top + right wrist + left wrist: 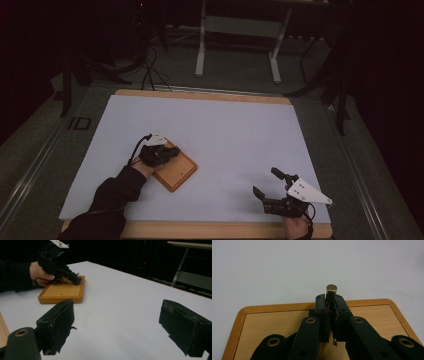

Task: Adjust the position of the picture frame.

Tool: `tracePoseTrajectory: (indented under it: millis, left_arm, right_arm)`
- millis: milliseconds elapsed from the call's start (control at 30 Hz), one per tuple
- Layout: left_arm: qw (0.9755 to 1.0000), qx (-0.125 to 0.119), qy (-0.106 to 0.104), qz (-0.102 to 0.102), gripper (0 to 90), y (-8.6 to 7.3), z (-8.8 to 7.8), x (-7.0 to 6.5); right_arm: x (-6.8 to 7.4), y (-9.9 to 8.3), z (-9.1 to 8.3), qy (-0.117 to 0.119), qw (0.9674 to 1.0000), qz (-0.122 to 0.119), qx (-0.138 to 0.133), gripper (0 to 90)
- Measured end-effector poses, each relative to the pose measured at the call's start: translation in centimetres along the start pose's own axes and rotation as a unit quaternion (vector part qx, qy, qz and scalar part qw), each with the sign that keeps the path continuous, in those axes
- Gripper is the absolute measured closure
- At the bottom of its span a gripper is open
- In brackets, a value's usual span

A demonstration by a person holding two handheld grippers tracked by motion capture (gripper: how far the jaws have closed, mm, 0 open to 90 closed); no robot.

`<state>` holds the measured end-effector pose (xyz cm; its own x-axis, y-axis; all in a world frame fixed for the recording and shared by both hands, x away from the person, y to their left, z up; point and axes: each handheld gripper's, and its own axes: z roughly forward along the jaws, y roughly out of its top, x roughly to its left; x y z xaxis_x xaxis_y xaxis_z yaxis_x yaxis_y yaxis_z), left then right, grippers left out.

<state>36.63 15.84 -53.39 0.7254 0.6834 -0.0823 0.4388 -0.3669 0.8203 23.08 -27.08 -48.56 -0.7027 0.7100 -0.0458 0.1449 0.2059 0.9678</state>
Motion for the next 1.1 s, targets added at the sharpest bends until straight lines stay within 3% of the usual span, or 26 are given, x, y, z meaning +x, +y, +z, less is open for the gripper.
tracePoseTrajectory:
  millis: [167, 633, 1100]
  left_arm:
    - [1.0000, -0.003, 0.009, 0.004, 85.7, -0.1, -0.1, -0.2]
    - [0.9997, -0.015, 0.004, 0.020, 85.9, 0.2, -1.0, -1.0]
    - [0.9980, -0.053, 0.002, 0.034, 85.9, 2.6, -3.8, -2.4]
  right_arm:
    - [-0.1, 0.0, -0.1, 0.001, 1.0000, 0.001, -0.003, 12.5]
    - [-0.1, 0.0, -0.1, 0.001, 1.0000, 0.002, -0.004, 12.5]
    - [0.0, 0.1, -0.1, 0.001, 1.0000, 0.002, -0.005, 12.5]
